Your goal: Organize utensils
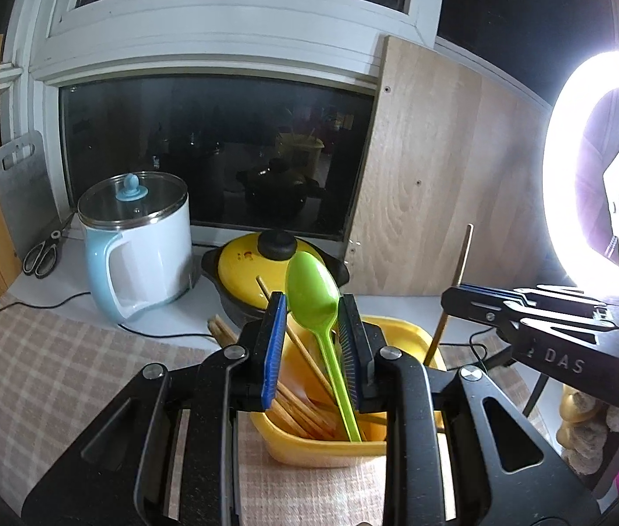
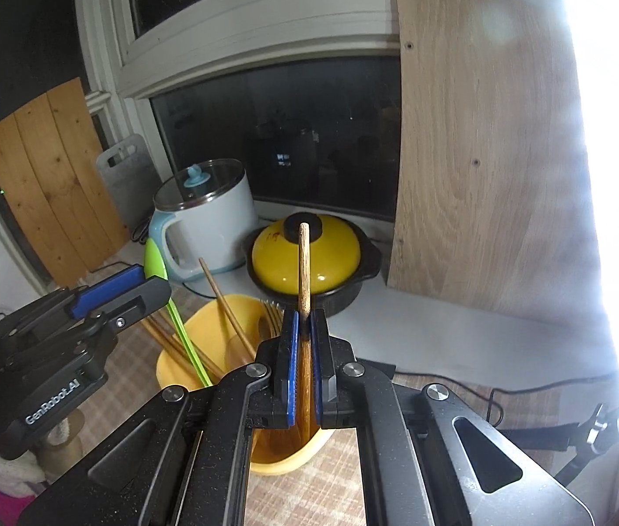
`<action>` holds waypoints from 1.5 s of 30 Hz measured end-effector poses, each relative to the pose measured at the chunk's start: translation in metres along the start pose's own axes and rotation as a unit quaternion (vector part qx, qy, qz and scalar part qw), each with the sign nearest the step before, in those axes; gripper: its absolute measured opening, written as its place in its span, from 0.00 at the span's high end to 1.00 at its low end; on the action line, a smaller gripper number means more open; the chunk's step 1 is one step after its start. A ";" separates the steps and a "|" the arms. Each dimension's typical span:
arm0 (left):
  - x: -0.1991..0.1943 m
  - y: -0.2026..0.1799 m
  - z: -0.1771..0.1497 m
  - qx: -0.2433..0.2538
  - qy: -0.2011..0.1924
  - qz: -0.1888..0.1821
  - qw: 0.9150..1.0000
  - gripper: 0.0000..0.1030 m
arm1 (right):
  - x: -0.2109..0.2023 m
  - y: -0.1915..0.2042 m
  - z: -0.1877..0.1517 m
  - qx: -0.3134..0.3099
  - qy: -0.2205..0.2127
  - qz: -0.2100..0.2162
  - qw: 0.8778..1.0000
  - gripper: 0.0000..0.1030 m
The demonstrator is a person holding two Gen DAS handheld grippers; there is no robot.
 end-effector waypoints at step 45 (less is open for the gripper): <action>-0.119 0.013 -0.031 0.011 -0.017 0.009 1.000 0.18 | -0.104 0.044 -0.066 0.003 -0.058 -0.025 0.998 0.47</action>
Point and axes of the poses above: each gripper's, at about its wrist camera, not at the fingertips, and x roughly the way its jaws point, y to its left, z to its top, the point moved 9 cm from there along x, roughly the way its jaws point, and after that the axes turned 14 degrees about z, right-handed, at the moved point
